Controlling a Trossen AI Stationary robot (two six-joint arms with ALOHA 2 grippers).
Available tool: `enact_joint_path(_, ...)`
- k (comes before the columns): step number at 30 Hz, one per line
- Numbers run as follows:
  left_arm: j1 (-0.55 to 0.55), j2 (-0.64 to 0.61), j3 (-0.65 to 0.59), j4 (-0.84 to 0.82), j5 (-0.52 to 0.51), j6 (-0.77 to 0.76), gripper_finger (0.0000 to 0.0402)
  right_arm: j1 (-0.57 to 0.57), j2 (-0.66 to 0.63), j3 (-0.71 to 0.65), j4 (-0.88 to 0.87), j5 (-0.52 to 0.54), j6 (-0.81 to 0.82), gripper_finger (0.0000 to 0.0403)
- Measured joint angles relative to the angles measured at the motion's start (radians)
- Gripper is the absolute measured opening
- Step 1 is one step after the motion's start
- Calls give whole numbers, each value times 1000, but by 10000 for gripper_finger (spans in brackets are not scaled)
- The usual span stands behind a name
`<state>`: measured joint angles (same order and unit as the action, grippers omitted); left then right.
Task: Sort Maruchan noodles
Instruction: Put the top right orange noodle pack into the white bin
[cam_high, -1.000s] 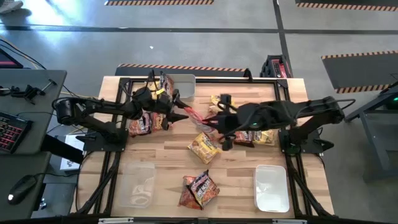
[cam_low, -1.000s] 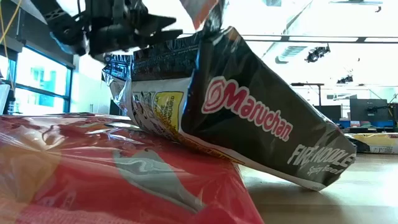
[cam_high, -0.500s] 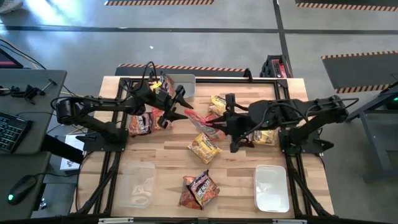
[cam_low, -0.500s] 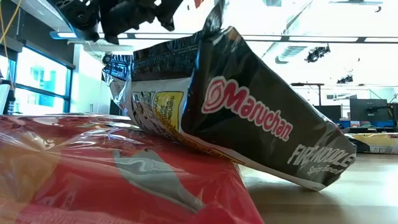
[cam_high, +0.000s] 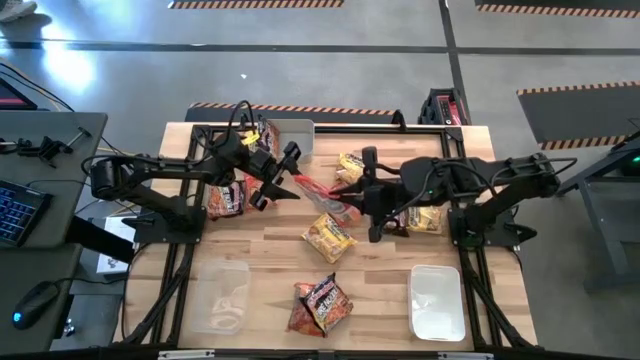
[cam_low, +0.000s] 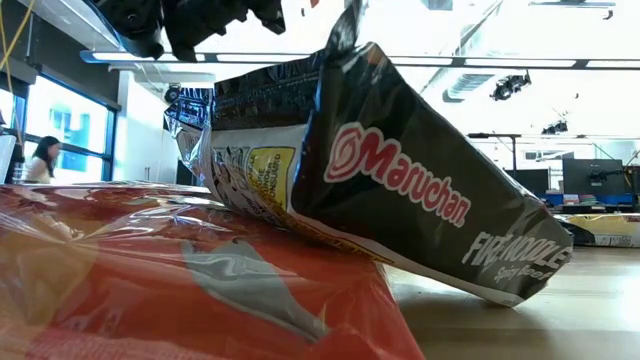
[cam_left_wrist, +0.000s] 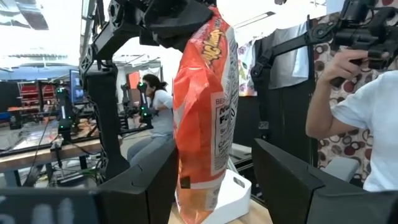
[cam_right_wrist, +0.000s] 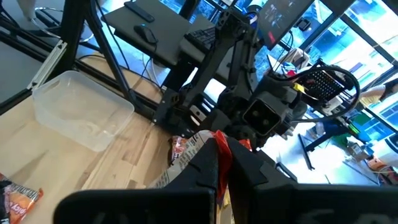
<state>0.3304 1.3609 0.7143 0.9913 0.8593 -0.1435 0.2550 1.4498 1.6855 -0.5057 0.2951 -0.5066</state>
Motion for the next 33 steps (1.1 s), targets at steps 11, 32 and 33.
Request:
enact_joint_path(11,-26,0,32,1,-50,11,193,-20,2,0,45,-17,-51,0)
enact_joint_path(32,-26,0,36,-38,-62,51,134,-87,36,0,51,-57,-26,0)
enact_joint_path(33,-24,0,36,-39,-61,52,125,-87,36,0,50,-54,-25,0)
